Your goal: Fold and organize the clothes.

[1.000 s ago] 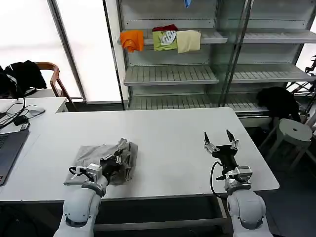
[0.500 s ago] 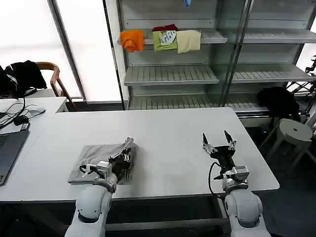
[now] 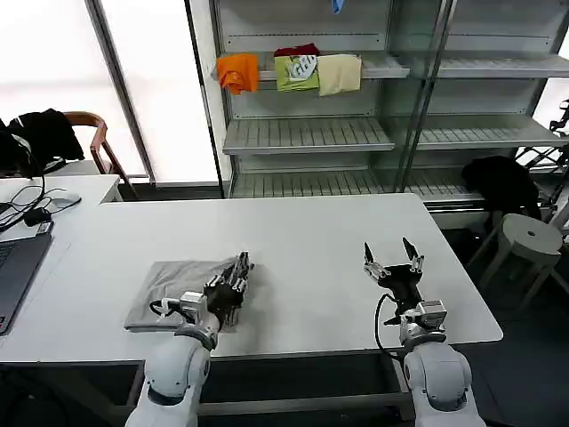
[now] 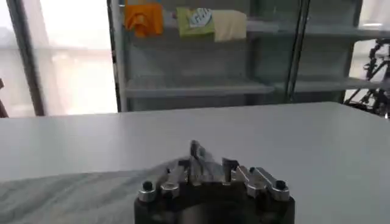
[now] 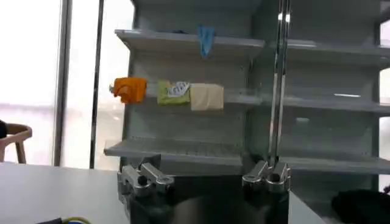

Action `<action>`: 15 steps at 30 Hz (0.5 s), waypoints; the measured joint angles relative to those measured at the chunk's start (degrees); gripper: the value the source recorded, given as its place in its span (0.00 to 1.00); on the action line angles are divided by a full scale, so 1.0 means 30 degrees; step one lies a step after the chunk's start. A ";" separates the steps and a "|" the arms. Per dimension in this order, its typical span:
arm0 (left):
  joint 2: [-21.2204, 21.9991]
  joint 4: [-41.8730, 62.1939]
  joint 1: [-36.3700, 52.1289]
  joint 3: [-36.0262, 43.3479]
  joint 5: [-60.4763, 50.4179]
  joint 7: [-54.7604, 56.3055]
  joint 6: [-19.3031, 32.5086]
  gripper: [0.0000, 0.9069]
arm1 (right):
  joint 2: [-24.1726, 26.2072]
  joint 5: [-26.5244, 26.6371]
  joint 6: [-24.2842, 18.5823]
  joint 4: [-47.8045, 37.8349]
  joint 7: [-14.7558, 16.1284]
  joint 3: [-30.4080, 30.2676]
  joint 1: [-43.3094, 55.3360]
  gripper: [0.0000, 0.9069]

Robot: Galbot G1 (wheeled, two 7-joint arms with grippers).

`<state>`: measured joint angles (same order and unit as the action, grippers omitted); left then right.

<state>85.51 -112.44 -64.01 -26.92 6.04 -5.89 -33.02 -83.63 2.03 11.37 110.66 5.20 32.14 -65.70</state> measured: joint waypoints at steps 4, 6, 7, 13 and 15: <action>-0.1106 -0.0592 -0.0014 -0.1602 0.0904 -0.0359 0.0069 1.00 | -0.0092 -0.0052 -0.0048 -0.0129 0.0007 -0.0102 0.0012 1.00; -0.1829 -0.0516 -0.0091 -0.2681 0.1275 -0.0585 0.0198 1.00 | -0.0161 -0.0108 -0.0088 -0.0198 0.0015 -0.0167 0.0039 1.00; -0.2193 -0.0385 -0.0130 -0.3187 0.1452 -0.0664 0.0284 1.00 | -0.0201 -0.0150 -0.0108 -0.0253 0.0015 -0.0196 0.0070 1.00; -0.4153 0.1077 -0.0358 -0.5474 0.2308 -0.1071 0.0821 1.00 | -0.0456 -0.0406 -0.0129 -0.0505 0.0018 -0.0417 0.0204 1.00; -0.4486 0.1571 -0.0366 -0.5891 0.2429 -0.1194 0.0947 1.00 | -0.0523 -0.0475 -0.0129 -0.0523 0.0025 -0.0467 0.0210 1.00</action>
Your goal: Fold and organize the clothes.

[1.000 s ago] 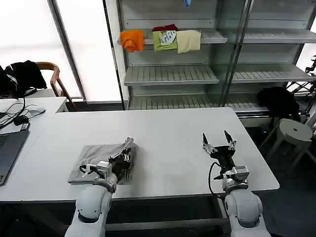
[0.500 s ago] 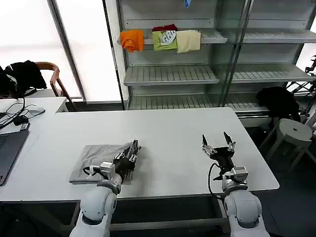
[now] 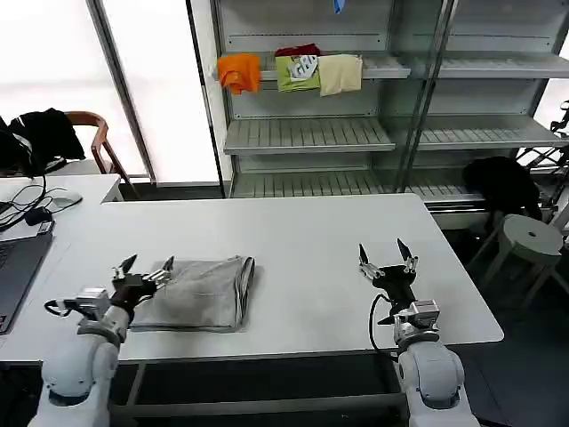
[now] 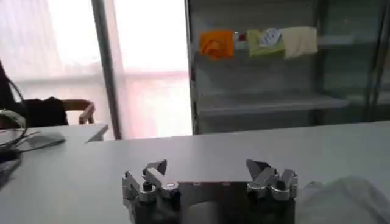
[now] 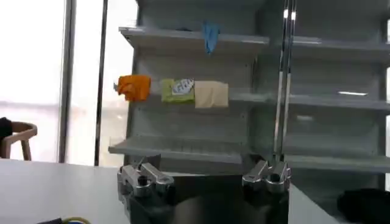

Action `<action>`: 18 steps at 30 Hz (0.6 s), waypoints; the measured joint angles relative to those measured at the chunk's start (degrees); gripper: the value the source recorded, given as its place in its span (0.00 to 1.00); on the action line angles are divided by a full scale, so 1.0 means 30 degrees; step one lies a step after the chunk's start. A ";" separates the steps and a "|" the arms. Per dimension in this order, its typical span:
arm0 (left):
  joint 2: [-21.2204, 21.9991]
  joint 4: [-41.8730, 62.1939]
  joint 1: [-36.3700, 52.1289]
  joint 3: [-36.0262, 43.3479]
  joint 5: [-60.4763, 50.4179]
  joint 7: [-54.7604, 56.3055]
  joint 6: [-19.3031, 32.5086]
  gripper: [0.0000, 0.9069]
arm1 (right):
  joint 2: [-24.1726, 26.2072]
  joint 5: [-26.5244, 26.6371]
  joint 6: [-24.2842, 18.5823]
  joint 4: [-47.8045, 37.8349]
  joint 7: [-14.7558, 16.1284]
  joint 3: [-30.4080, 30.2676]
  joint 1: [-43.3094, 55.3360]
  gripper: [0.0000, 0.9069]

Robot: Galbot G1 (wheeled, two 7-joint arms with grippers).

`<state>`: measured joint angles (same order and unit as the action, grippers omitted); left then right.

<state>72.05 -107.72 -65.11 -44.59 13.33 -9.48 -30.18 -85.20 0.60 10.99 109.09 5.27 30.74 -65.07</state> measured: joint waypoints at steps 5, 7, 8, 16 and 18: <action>-0.0366 0.1087 -0.0033 -0.0562 0.0154 -0.0231 0.0180 1.00 | 0.0031 -0.0076 0.0003 -0.0001 0.0018 0.0055 -0.0090 1.00; -0.0382 0.1325 -0.0136 -0.0628 0.0237 -0.0328 0.0223 1.00 | 0.0050 -0.0081 0.0000 -0.0023 0.0021 0.0113 -0.0149 1.00; -0.0365 0.1420 -0.0214 -0.0643 0.0311 -0.0371 0.0225 1.00 | 0.0057 -0.0087 -0.0003 -0.0053 0.0021 0.0127 -0.0176 1.00; 0.0075 0.2302 -0.0397 -0.0572 0.0249 -0.0480 0.0359 1.00 | 0.0092 -0.0095 -0.0075 -0.0186 0.0016 0.0145 -0.0245 1.00; 0.0152 0.2499 -0.0365 -0.0534 0.0116 -0.0473 0.0385 1.00 | 0.0094 -0.0096 -0.0109 -0.0249 0.0006 0.0136 -0.0254 1.00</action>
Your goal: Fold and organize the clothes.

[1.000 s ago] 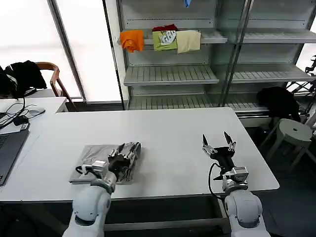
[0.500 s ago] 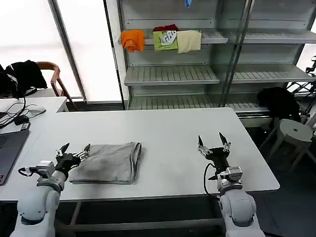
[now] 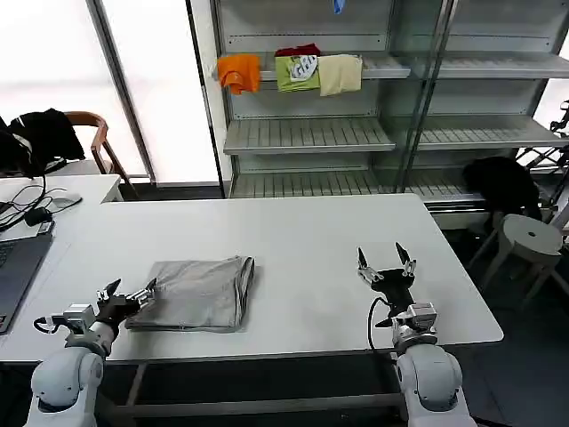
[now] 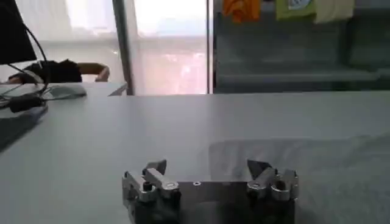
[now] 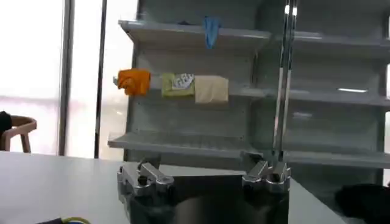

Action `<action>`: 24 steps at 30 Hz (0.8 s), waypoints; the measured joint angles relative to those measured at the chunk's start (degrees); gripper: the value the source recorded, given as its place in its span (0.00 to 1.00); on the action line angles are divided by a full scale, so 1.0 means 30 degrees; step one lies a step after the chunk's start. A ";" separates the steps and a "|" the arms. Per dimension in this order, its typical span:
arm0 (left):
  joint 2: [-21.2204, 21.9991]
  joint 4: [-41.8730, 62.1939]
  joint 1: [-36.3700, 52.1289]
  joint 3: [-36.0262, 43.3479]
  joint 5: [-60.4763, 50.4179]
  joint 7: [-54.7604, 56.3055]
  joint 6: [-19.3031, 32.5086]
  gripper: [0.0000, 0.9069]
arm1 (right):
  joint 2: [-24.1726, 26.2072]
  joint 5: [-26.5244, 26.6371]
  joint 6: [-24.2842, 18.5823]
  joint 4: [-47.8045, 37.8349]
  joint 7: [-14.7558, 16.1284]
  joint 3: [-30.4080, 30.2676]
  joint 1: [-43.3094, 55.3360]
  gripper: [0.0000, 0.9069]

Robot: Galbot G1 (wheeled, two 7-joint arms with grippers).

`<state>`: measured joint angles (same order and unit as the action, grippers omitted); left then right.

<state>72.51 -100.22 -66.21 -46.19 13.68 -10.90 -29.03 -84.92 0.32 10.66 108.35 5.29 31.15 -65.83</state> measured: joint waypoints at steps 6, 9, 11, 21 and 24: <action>0.0281 0.0564 0.0154 0.0197 -0.0363 0.0004 0.0176 0.64 | -0.0056 -0.0038 -0.0088 -0.0151 -0.0007 -0.0108 -0.0013 1.00; 0.0438 0.0765 0.0192 0.0324 -0.0510 -0.0013 0.0289 0.17 | -0.0047 -0.0055 -0.0104 -0.0168 -0.0008 -0.0104 -0.0009 1.00; 0.0559 0.0862 0.0199 0.0423 -0.0638 -0.0039 0.0423 0.01 | -0.0005 -0.0056 -0.0106 -0.0168 -0.0010 -0.0088 -0.0009 1.00; 0.0890 0.1009 0.0165 0.0699 -0.0798 -0.0390 0.0993 0.01 | 0.0165 -0.0045 -0.0107 -0.0065 -0.0067 0.0053 0.0050 1.00; 0.0945 0.1030 0.0165 0.0745 -0.0838 -0.0457 0.1146 0.01 | 0.0154 -0.0046 -0.0138 -0.0065 -0.0080 0.0032 0.0061 1.00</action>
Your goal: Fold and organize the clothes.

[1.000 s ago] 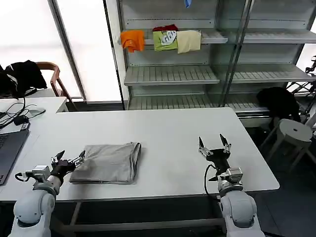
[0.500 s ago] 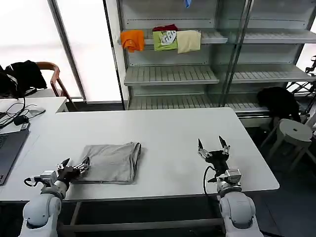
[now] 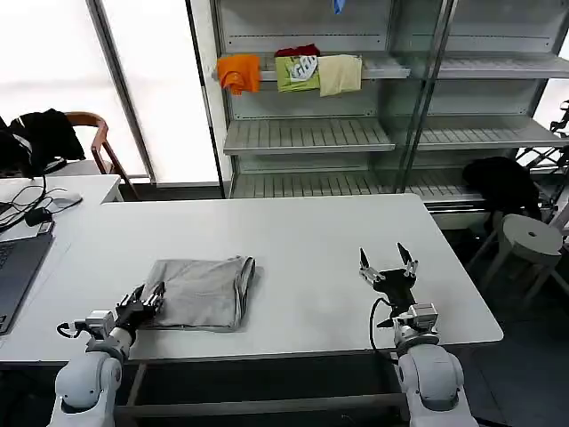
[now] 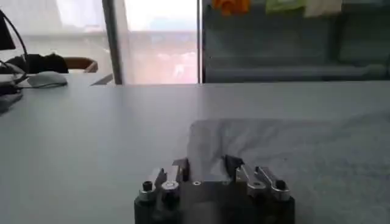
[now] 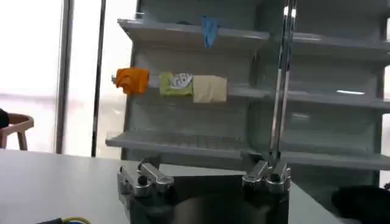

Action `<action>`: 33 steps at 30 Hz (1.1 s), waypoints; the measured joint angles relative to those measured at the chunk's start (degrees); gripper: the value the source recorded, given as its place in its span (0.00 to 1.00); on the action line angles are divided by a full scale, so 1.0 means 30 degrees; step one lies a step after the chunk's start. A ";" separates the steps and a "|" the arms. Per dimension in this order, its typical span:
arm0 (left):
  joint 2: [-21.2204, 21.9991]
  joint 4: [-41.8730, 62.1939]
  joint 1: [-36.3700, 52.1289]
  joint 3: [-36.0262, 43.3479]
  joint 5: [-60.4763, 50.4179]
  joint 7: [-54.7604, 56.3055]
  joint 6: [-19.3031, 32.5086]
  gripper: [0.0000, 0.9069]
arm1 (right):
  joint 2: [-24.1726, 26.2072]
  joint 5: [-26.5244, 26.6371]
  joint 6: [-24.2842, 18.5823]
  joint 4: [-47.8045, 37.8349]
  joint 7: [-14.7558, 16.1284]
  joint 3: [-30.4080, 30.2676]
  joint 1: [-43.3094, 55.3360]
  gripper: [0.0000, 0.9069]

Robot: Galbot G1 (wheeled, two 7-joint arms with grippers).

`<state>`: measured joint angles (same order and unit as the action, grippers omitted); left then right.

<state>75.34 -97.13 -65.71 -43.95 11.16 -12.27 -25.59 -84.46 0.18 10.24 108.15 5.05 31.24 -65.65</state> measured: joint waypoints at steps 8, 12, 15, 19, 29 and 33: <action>0.0050 -0.0045 -0.0005 0.0005 -0.0028 -0.0065 0.0376 0.01 | 0.0043 -0.0001 -0.0096 -0.0042 -0.0049 0.0000 0.0057 1.00; 0.0014 -0.0157 -0.0038 -0.0130 -0.0049 -0.0099 0.0574 0.01 | 0.0071 -0.0001 -0.0142 -0.0087 -0.0081 -0.0001 0.0103 1.00; -0.0163 -0.0342 0.0022 -0.0360 -0.0204 -0.0224 0.0756 0.01 | 0.0119 0.0018 -0.0231 -0.0150 -0.0110 0.0000 0.0118 1.00; -0.0872 -0.0352 0.0211 -0.0951 -0.0593 -0.0512 0.1021 0.01 | 0.0213 0.0112 -0.0386 -0.0289 -0.0157 0.0001 0.0125 1.00; -0.5715 0.1447 0.1071 -0.3757 -0.2414 -0.2099 0.2463 0.01 | 0.0250 0.0413 -0.0867 -0.0759 -0.0305 -0.0145 0.0147 1.00; -0.7744 0.2111 0.1707 -0.4390 -0.3098 -0.2766 0.2798 0.01 | 0.0302 0.0504 -0.0995 -0.0846 -0.0304 -0.0179 0.0138 1.00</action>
<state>52.11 -90.80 -60.59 -57.12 1.87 -20.56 -17.20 -83.55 1.69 7.26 105.61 4.14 30.71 -65.23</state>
